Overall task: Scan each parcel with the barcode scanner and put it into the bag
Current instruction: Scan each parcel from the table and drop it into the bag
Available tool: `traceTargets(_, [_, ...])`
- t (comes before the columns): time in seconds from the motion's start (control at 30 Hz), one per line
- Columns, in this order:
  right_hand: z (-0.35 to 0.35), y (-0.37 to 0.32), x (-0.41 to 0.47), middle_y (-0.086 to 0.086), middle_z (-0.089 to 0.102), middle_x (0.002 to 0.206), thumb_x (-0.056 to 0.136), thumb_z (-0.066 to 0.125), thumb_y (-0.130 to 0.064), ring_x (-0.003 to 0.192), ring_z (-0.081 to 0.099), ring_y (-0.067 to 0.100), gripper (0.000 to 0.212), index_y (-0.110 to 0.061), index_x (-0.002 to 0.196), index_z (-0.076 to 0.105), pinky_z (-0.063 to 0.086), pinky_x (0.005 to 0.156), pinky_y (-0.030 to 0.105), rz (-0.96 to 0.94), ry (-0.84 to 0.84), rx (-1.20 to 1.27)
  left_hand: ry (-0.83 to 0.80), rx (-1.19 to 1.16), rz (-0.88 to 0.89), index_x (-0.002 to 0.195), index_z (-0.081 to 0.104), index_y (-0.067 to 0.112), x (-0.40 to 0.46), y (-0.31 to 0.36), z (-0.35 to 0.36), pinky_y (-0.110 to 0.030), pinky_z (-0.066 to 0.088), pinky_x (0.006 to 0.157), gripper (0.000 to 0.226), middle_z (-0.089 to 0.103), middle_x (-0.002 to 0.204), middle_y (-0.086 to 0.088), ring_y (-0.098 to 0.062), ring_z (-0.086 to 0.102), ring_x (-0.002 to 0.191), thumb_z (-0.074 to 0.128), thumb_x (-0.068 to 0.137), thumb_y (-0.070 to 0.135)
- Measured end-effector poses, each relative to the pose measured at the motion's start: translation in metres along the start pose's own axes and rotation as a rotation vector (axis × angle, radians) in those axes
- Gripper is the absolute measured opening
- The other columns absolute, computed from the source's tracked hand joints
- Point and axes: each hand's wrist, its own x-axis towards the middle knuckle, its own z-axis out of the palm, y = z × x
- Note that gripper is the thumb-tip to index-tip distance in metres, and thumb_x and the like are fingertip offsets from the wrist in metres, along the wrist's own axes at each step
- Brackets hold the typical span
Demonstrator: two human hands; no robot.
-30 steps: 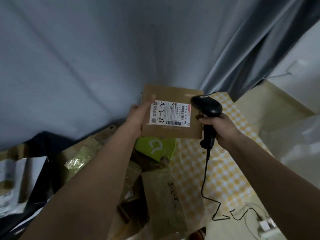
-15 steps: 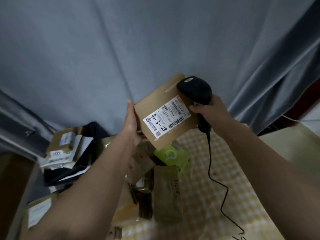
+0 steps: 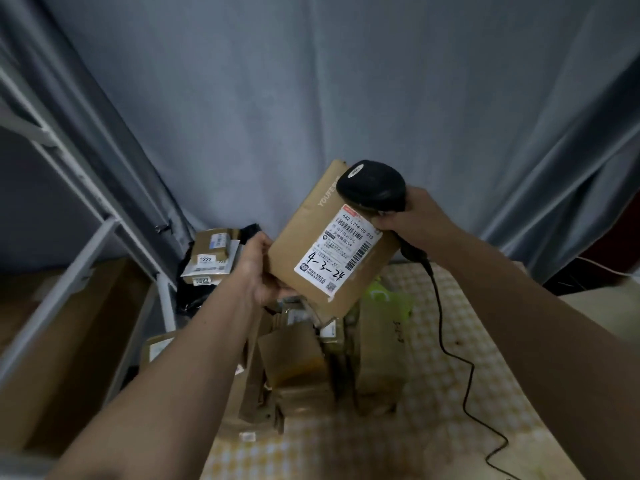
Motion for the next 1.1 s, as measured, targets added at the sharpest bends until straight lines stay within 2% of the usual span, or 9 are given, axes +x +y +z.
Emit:
traceTargets(0.13, [0.042, -0.017, -0.028, -0.002, 0.063, 0.079, 0.079, 0.063, 0.005, 0.078, 0.059, 0.010, 0.023, -0.011, 0.097, 0.063, 0.047, 0.068, 0.022, 0.001, -0.103, -0.086, 0.015, 0.001, -0.035, 0.093, 0.049, 0.015, -0.025, -0.016, -0.057, -0.058, 0.052, 0.074, 0.018, 0.059, 0.086, -0.013, -0.035, 0.059, 0.088, 0.039, 0.078, 0.019])
traceTargets(0.2, [0.060, -0.021, -0.041, -0.003, 0.060, 0.076, 0.081, 0.062, 0.004, 0.074, 0.057, 0.008, 0.019, -0.011, 0.092, 0.061, 0.042, 0.062, 0.019, 0.014, -0.132, -0.113, -0.006, 0.021, -0.054, 0.106, 0.054, 0.013, -0.032, -0.026, -0.082, -0.060, 0.053, 0.076, 0.028, 0.061, 0.096, -0.013, -0.036, 0.061, 0.094, 0.049, 0.082, 0.026])
traceTargets(0.27, [0.076, -0.021, -0.051, -0.003, 0.060, 0.078, 0.082, 0.062, 0.003, 0.073, 0.056, 0.005, 0.019, -0.011, 0.094, 0.060, 0.040, 0.060, 0.017, 0.047, -0.162, -0.113, -0.040, 0.086, -0.065, 0.113, 0.059, 0.015, -0.038, -0.037, -0.103, -0.062, 0.051, 0.086, 0.045, 0.065, 0.107, -0.013, -0.035, 0.063, 0.103, 0.065, 0.083, 0.047])
traceTargets(0.37, [0.096, -0.018, -0.060, 0.001, 0.061, 0.085, 0.084, 0.062, -0.002, 0.080, 0.058, 0.010, 0.020, -0.009, 0.103, 0.060, 0.042, 0.065, 0.020, 0.088, -0.218, -0.163, -0.067, 0.187, -0.082, 0.109, 0.062, 0.013, -0.050, -0.052, -0.127, -0.056, 0.051, 0.091, 0.057, 0.070, 0.101, -0.012, -0.031, 0.065, 0.103, 0.077, 0.068, 0.049])
traceTargets(0.5, [0.121, -0.008, -0.061, 0.002, 0.063, 0.091, 0.084, 0.064, -0.006, 0.087, 0.058, 0.015, 0.023, -0.012, 0.106, 0.061, 0.044, 0.076, 0.026, 0.143, -0.255, -0.189, -0.048, 0.223, -0.099, 0.108, 0.060, 0.012, -0.053, -0.068, -0.149, -0.051, 0.054, 0.088, 0.045, 0.071, 0.096, -0.012, -0.028, 0.067, 0.095, 0.078, 0.073, 0.034])
traceTargets(0.6, [0.135, 0.000, -0.056, 0.001, 0.062, 0.091, 0.083, 0.065, -0.006, 0.086, 0.057, 0.014, 0.027, -0.012, 0.108, 0.061, 0.041, 0.068, 0.023, 0.174, -0.270, -0.225, -0.017, 0.208, -0.124, 0.104, 0.058, 0.010, -0.052, -0.081, -0.160, -0.051, 0.053, 0.089, 0.043, 0.068, 0.100, -0.013, -0.030, 0.065, 0.098, 0.079, 0.072, 0.029])
traceTargets(0.77, [0.147, 0.008, -0.040, 0.012, 0.064, 0.111, 0.078, 0.068, -0.003, 0.106, 0.059, 0.029, 0.035, -0.010, 0.112, 0.062, 0.045, 0.099, 0.043, 0.298, -0.355, -0.179, 0.026, 0.156, -0.180, 0.114, 0.059, 0.008, -0.043, -0.103, -0.176, -0.052, 0.055, 0.088, 0.068, 0.068, 0.107, -0.015, -0.031, 0.066, 0.101, 0.086, 0.055, 0.028])
traceTargets(0.93, [0.159, 0.018, -0.021, 0.010, 0.064, 0.113, 0.077, 0.070, -0.004, 0.107, 0.058, 0.029, 0.041, -0.011, 0.117, 0.061, 0.044, 0.101, 0.046, 0.349, -0.422, -0.152, 0.081, 0.086, -0.170, 0.117, 0.059, 0.009, -0.030, -0.113, -0.183, -0.049, 0.058, 0.081, 0.073, 0.069, 0.110, -0.015, -0.030, 0.067, 0.100, 0.088, 0.053, 0.027])
traceTargets(1.1, [0.163, 0.030, -0.011, 0.009, 0.064, 0.112, 0.077, 0.070, -0.002, 0.107, 0.058, 0.029, 0.038, -0.012, 0.112, 0.061, 0.043, 0.101, 0.045, 0.406, -0.372, -0.079, 0.124, 0.046, -0.201, 0.113, 0.062, 0.005, -0.019, -0.122, -0.179, -0.048, 0.060, 0.074, 0.071, 0.072, 0.105, -0.016, -0.031, 0.068, 0.098, 0.090, 0.051, 0.026])
